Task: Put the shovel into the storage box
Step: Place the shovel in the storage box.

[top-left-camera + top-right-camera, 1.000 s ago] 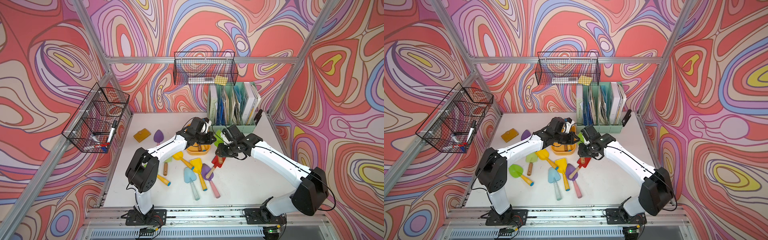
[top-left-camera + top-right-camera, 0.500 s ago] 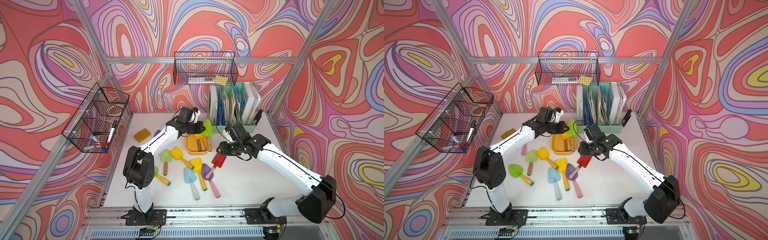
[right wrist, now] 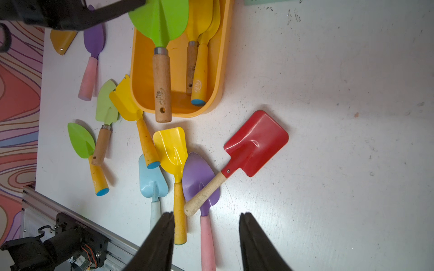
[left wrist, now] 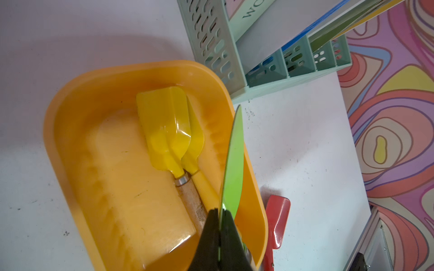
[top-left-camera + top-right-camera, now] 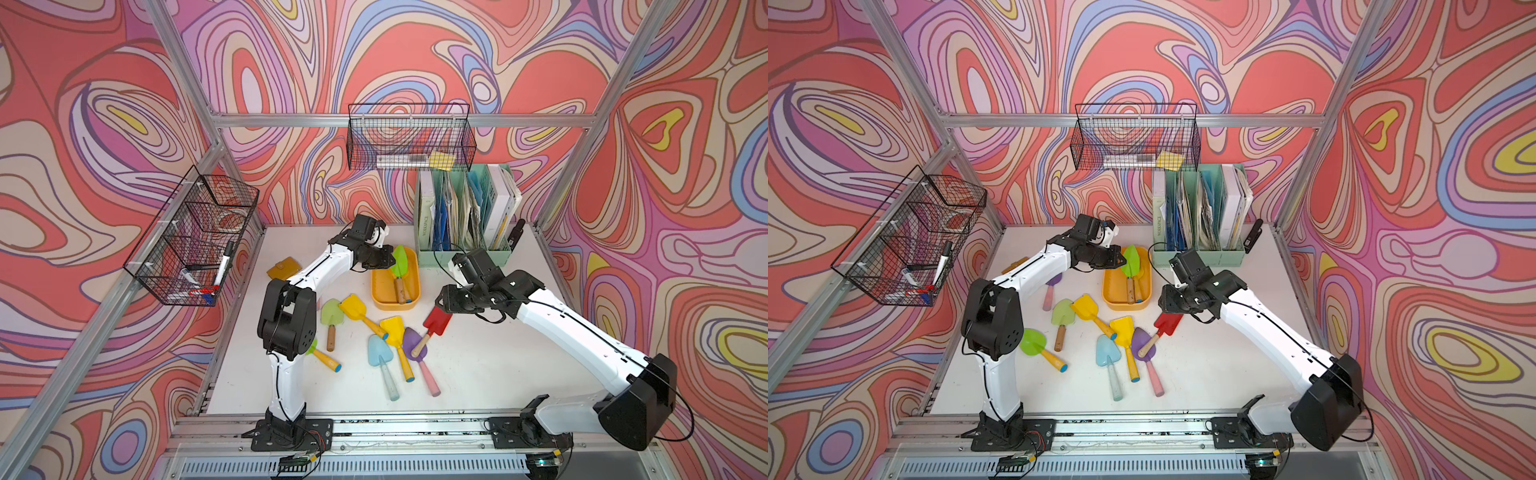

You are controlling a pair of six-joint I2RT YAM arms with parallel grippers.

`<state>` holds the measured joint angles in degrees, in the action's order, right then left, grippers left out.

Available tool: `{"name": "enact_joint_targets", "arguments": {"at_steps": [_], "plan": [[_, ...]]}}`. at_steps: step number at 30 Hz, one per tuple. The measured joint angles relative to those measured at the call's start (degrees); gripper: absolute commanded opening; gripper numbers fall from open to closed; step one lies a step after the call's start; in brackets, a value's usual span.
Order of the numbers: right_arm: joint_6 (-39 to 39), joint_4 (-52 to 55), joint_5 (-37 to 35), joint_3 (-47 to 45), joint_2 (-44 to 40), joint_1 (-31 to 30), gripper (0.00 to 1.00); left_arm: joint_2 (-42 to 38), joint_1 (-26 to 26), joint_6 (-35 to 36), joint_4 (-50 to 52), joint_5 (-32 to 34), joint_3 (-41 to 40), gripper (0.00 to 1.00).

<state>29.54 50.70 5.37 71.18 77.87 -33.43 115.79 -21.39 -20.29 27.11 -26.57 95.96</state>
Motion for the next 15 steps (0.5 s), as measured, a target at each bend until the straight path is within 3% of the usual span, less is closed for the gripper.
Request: {"name": "enact_joint_targets", "arguments": {"at_steps": [15], "plan": [[0.55,-0.13,0.02,-1.42,-0.13,0.0,0.46,3.89,0.81,5.86,3.96,5.7,7.52,0.0]]}}
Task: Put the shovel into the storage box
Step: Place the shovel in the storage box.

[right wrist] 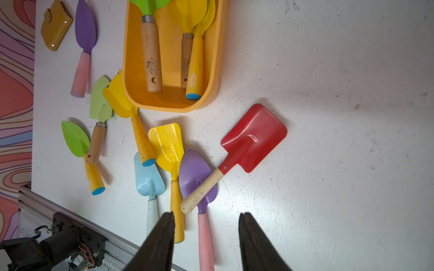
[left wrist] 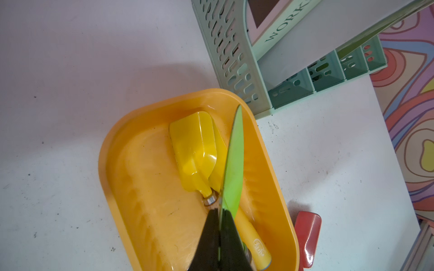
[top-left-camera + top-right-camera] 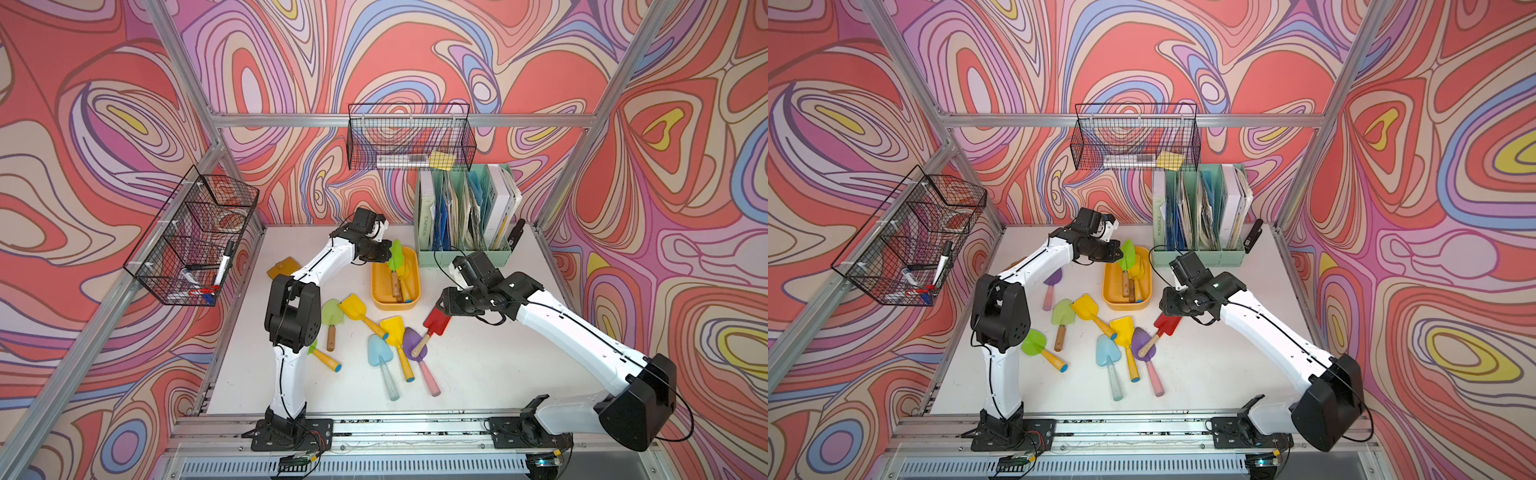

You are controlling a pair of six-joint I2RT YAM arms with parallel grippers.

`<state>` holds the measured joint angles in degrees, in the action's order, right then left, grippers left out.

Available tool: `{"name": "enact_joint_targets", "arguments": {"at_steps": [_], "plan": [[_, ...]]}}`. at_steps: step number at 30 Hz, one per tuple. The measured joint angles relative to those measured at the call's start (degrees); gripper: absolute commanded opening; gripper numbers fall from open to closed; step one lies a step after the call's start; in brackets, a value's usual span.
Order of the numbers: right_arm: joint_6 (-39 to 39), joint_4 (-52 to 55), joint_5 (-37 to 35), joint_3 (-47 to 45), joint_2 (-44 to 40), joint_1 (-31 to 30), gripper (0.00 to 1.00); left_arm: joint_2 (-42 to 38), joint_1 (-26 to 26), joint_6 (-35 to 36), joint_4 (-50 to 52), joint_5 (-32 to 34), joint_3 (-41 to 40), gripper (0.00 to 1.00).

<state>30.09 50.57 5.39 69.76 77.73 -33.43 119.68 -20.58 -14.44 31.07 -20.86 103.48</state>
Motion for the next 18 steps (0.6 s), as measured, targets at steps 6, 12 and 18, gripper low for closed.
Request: {"name": "enact_joint_targets", "arguments": {"at_steps": [6,12,18], "plan": [[0.0,0.0,0.0,-0.35,0.0,0.0,0.46,0.57,0.0,1.16,0.76,3.13,0.0,0.0],[0.0,0.0,0.0,-0.37,0.0,0.0,0.46,1.09,0.0,1.14,0.66,4.68,0.0,0.0],[0.02,-0.04,0.04,-0.46,0.02,0.0,0.46,2.75,0.0,0.92,-0.57,5.25,0.0,0.0]]}}
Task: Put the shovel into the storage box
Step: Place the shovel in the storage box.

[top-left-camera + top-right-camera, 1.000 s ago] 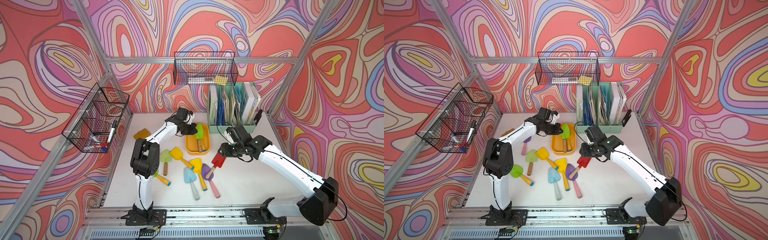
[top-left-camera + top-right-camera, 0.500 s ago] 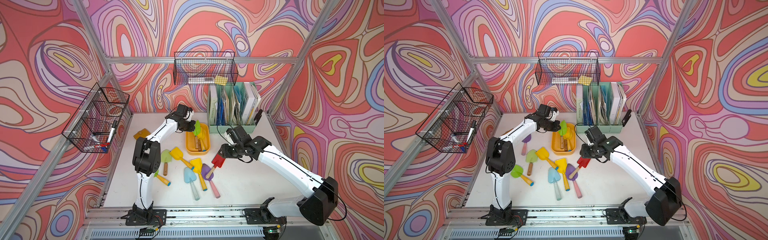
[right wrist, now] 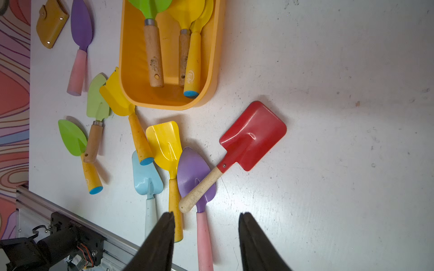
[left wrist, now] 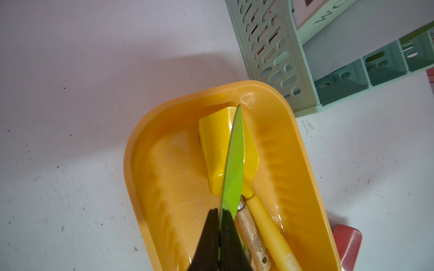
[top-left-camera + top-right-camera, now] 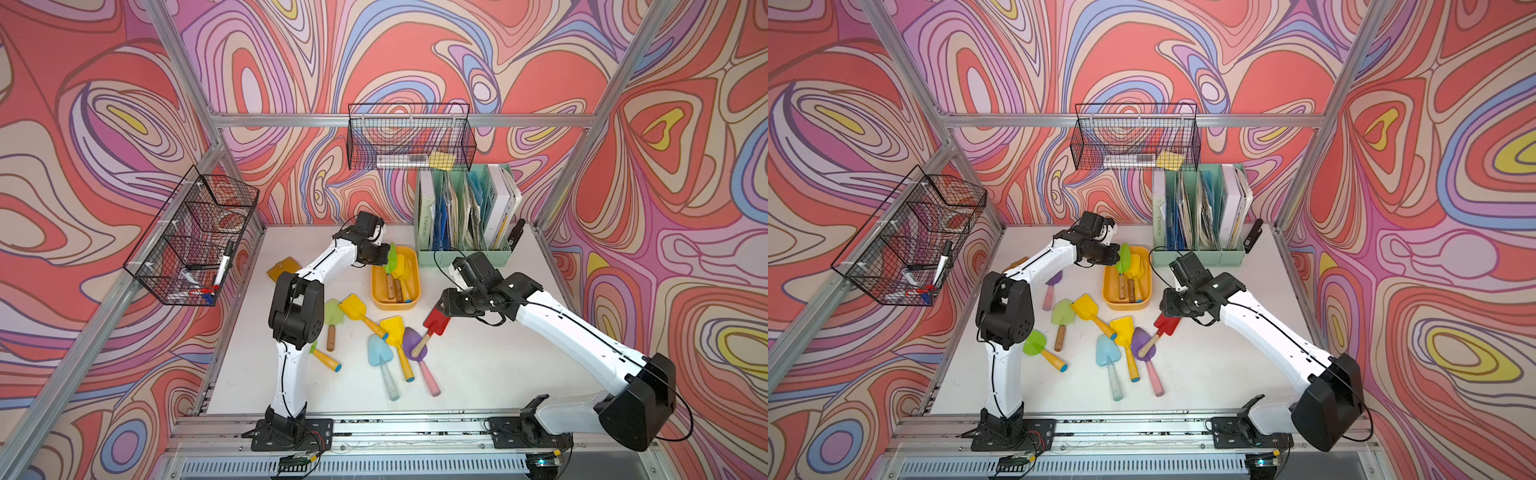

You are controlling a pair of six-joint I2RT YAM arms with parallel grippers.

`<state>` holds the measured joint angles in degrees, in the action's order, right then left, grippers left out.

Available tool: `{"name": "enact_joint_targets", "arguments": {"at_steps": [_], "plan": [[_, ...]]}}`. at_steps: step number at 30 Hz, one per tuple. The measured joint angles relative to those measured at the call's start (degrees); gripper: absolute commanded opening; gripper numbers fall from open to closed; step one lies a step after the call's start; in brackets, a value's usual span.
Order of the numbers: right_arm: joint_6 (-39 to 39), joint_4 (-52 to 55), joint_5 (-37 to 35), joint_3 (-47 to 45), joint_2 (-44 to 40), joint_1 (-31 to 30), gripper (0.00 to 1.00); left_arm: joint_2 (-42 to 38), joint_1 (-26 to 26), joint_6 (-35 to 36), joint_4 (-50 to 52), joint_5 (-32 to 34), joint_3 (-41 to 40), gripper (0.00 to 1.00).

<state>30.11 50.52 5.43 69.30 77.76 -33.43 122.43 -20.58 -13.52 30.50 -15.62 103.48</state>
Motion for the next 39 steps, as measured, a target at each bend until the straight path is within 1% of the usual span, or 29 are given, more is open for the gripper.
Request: {"name": "enact_joint_targets", "arguments": {"at_steps": [10,14,17,21,29,35,39], "plan": [[-0.02,-0.35,0.11,0.0,1.68,0.0,0.46,2.29,0.0,-0.48,-1.66,0.17,0.0,0.0],[-0.02,-0.37,0.24,0.0,2.08,0.0,0.46,3.13,0.0,-1.07,-1.77,0.13,0.0,0.02],[-0.04,-0.37,0.31,0.0,2.4,0.0,0.46,3.5,0.0,-1.44,-1.79,-0.07,0.0,0.05],[-0.04,-0.39,0.48,0.0,2.91,0.0,0.46,3.87,0.0,-1.55,-1.79,-0.26,0.0,0.12],[-0.09,-0.39,0.61,0.0,3.17,0.0,0.46,4.59,0.0,-2.38,-1.92,-0.28,0.0,0.17],[-0.11,-0.39,0.63,0.0,3.17,0.0,0.46,5.95,0.0,-2.99,-2.08,-0.55,0.0,0.28],[-0.11,-0.39,0.61,0.0,3.17,0.0,0.46,6.05,0.0,-3.06,-2.16,-0.85,0.04,0.32]]}}
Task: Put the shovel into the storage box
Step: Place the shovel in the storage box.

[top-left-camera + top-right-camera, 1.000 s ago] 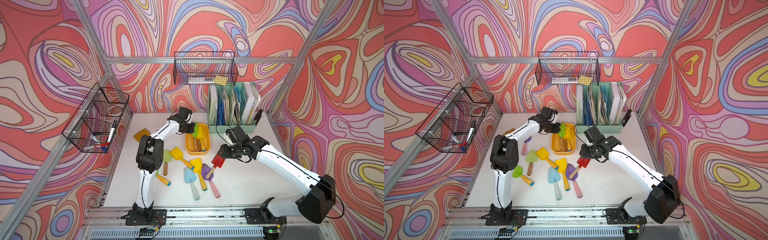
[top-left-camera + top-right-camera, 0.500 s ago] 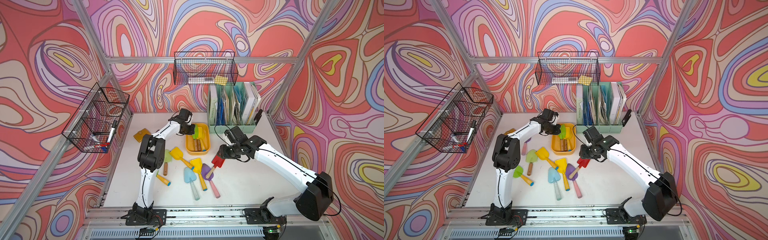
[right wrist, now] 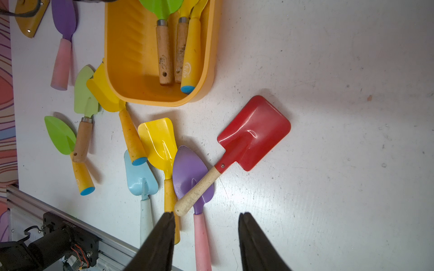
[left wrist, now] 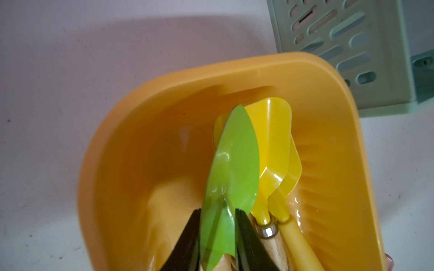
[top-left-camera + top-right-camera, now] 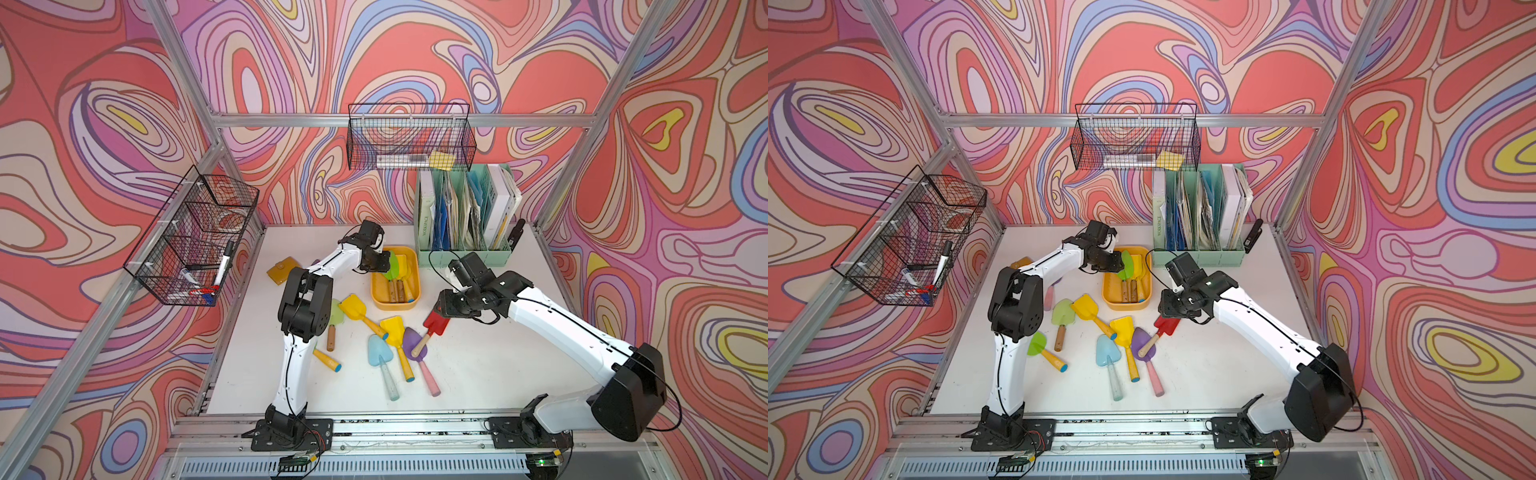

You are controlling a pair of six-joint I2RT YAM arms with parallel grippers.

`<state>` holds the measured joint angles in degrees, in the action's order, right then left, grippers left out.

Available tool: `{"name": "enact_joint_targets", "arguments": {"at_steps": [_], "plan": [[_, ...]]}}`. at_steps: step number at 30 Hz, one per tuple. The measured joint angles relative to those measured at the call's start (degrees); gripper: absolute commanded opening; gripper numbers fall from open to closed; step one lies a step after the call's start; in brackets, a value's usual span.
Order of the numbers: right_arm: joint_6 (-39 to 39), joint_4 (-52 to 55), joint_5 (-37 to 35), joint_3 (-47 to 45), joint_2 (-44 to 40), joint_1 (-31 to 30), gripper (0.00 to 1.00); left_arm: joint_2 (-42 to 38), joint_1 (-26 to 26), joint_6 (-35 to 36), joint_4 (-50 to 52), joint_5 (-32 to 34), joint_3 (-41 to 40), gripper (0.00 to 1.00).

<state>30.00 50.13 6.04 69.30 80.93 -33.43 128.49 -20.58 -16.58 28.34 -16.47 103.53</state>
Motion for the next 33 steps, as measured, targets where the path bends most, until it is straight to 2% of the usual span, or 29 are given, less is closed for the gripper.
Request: {"name": "enact_joint_targets", "arguments": {"at_steps": [4,11,15,33], "plan": [[0.0,0.0,0.0,0.0,0.0,0.0,0.46,0.0,-0.04,0.0,0.09,-0.04,0.31,0.35],[0.02,-0.02,0.02,0.0,0.0,0.0,0.46,0.0,-0.09,-0.24,1.05,0.28,2.34,0.59],[0.02,-0.02,0.04,0.0,-0.02,0.0,0.46,0.0,-0.26,-0.39,1.86,0.96,2.93,0.66],[0.11,-0.5,0.44,-1.42,-1.51,0.0,0.46,-2.01,-3.04,-0.39,6.58,4.07,7.19,0.68]]}}
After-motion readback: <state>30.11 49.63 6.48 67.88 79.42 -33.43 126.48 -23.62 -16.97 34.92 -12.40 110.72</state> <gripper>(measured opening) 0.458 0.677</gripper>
